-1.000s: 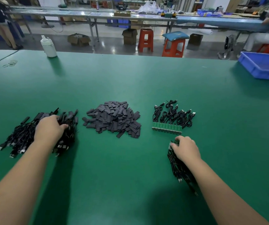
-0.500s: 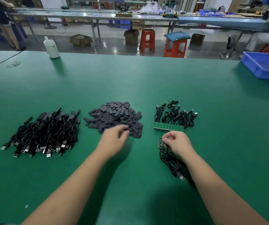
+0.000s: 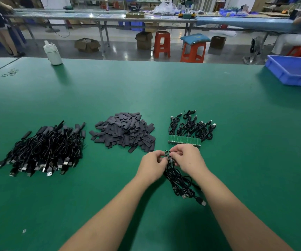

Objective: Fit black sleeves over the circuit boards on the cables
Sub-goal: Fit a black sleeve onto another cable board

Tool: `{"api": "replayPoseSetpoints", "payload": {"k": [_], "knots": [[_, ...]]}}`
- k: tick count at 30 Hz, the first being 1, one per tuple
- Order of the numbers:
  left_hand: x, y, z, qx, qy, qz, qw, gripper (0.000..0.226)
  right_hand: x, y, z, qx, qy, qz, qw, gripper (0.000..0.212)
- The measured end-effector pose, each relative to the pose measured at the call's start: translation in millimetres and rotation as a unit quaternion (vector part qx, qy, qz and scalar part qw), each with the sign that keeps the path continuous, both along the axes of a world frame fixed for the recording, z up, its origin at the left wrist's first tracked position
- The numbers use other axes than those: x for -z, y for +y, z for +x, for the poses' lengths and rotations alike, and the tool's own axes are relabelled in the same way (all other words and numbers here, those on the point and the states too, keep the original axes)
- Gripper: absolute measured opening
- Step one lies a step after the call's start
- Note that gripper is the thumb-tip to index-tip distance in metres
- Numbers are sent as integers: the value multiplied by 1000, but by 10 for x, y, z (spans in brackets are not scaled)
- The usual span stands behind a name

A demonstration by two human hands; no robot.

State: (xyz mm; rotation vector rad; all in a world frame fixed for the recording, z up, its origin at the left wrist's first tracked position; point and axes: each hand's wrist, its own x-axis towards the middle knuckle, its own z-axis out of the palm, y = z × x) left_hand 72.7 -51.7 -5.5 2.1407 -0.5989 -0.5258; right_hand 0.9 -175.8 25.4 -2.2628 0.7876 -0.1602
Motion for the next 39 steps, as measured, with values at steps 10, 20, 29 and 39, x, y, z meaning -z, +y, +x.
{"api": "replayPoseSetpoints", "payload": {"k": [10, 20, 29, 39], "knots": [[-55, -37, -23, -9, -50, 19, 999, 25, 50, 27, 17, -4, -1, -64, 998, 14], [-92, -90, -107, -29, -81, 50, 995, 22, 72, 76, -11, 25, -10, -88, 996, 17], [-48, -111, -173, -36, -154, 56, 986, 28, 122, 71, -24, 41, -8, -115, 993, 17], [-188, 128, -120, 18, 293, -306, 906, 12, 207, -418, -176, 102, -2, -125, 987, 17]]}}
